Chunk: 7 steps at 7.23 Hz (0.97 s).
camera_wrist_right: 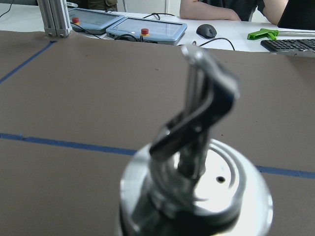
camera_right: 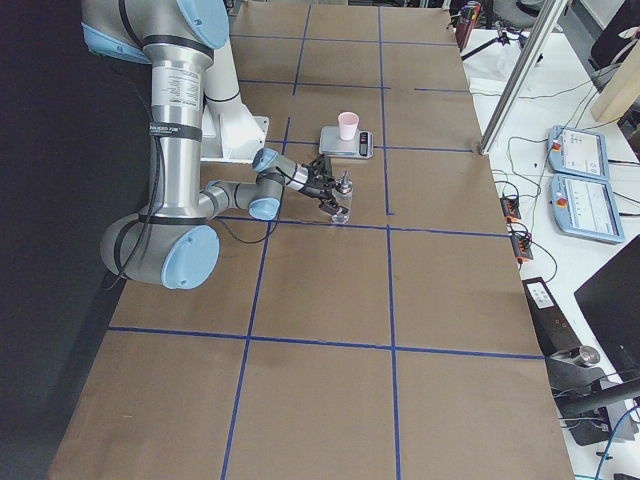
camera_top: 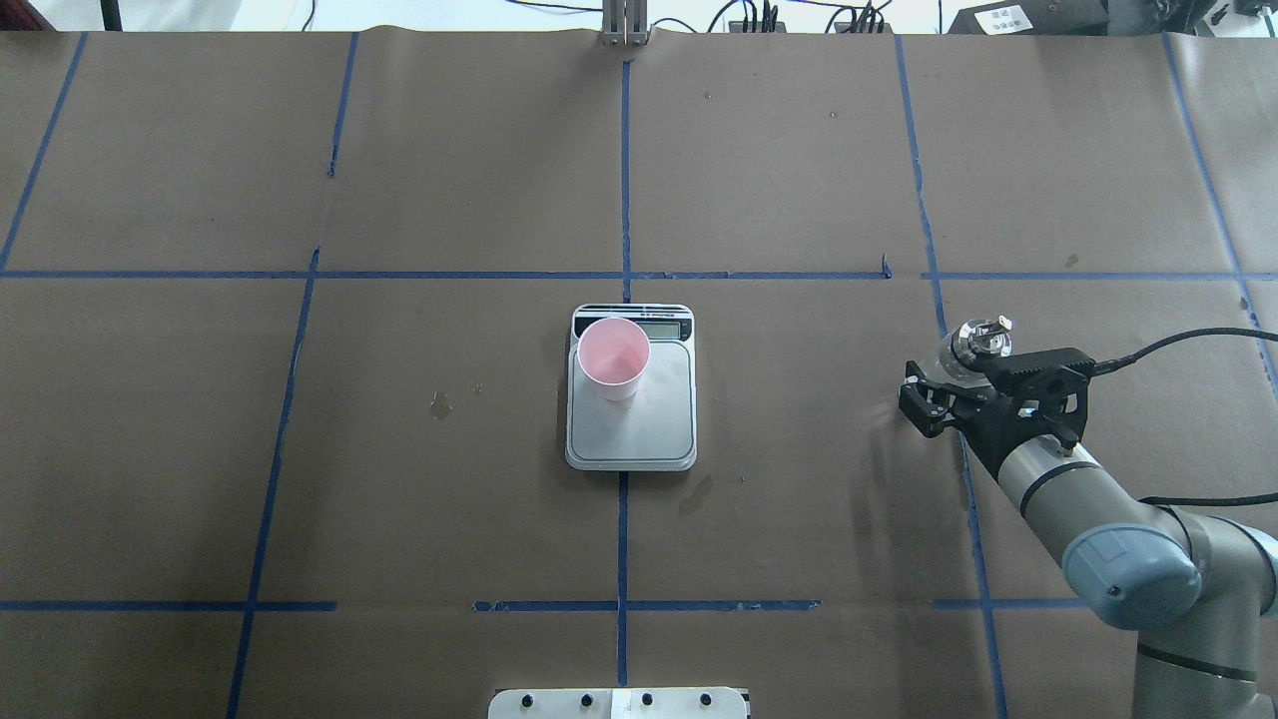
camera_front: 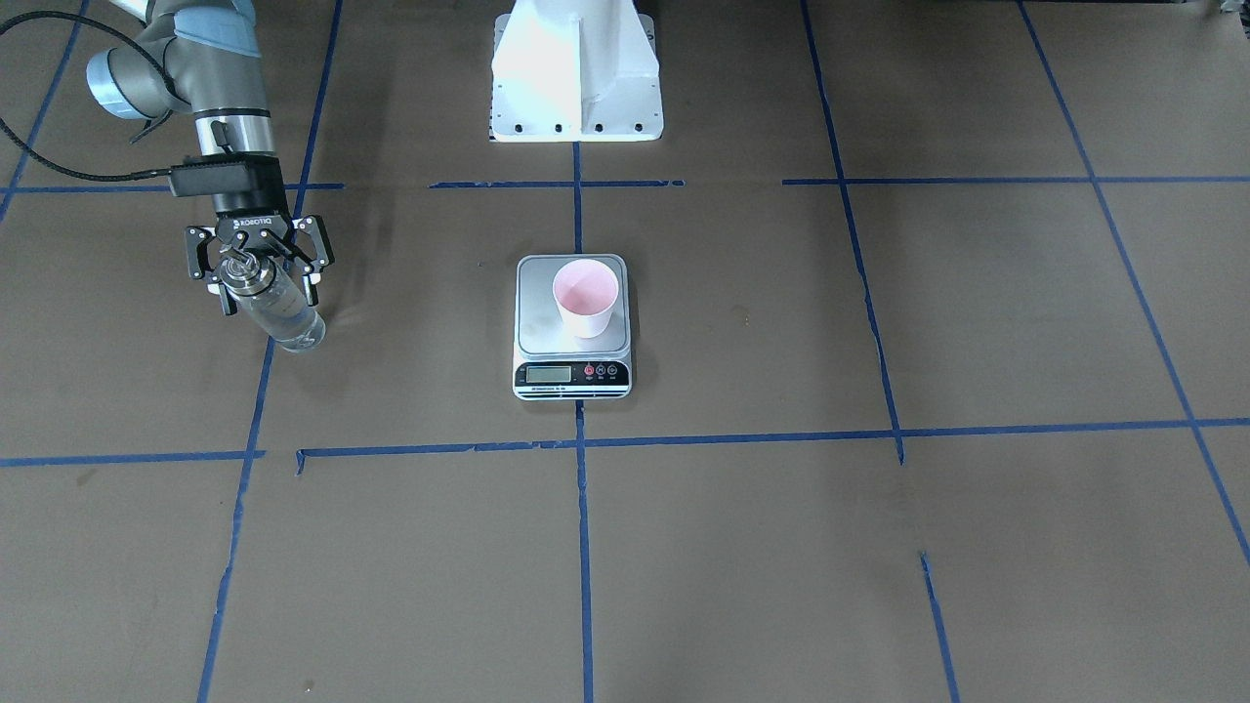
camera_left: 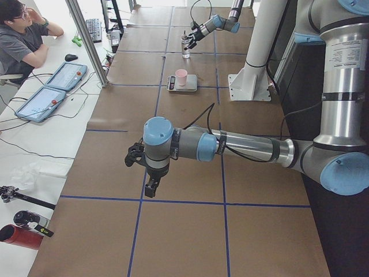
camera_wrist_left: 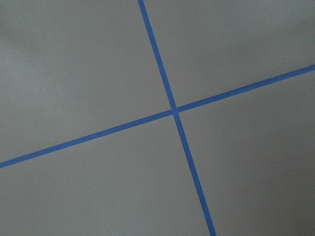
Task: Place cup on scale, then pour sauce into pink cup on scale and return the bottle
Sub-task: 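Lift the bottle with the right gripper and carry it over the cup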
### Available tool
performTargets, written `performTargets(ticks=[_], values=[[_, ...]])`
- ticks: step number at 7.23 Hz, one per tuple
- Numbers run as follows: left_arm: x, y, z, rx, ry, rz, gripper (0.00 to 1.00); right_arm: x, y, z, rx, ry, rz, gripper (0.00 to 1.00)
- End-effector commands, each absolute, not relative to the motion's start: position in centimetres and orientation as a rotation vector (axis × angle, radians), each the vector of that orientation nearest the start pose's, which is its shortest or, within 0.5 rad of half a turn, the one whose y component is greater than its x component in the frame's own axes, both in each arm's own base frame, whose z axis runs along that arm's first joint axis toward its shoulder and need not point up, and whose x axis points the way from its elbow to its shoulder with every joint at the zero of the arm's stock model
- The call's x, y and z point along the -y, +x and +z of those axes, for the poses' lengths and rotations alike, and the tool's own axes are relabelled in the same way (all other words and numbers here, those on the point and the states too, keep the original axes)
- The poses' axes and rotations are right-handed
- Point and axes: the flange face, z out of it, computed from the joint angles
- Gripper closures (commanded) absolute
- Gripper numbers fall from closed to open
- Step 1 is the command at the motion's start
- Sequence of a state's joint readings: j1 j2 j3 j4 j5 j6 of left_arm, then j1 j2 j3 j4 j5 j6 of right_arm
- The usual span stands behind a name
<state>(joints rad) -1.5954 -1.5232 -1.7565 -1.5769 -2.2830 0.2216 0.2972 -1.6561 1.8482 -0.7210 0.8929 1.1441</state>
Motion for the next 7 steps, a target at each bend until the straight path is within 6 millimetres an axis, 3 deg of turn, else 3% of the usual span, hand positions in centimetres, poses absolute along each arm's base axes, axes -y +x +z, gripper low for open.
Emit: performTargets(ticks=[1,2,3,4,7], values=[[47.5,-8.0,59.4,-0.690,0.223,0.238,0.00,32.5,-39.2,46.4,0.712,0.933,0.242,0.00],[47.6,-8.0,59.3,-0.690,0.225,0.239,0.00,32.6,-39.1,46.4,0.711,0.936,0.246,0.12],[47.5,-8.0,59.4,-0.690,0.224,0.240,0.00,32.7,-39.1,46.2,0.707,0.949,0.257,0.62],[47.5,-8.0,59.4,-0.690,0.223,0.238,0.00,32.8,-38.9,46.2,0.698,0.961,0.264,1.00],[47.6,-8.0,59.3,-0.690,0.227,0.241,0.00,33.0,-38.5,45.1,0.703,0.991,0.291,1.00]])
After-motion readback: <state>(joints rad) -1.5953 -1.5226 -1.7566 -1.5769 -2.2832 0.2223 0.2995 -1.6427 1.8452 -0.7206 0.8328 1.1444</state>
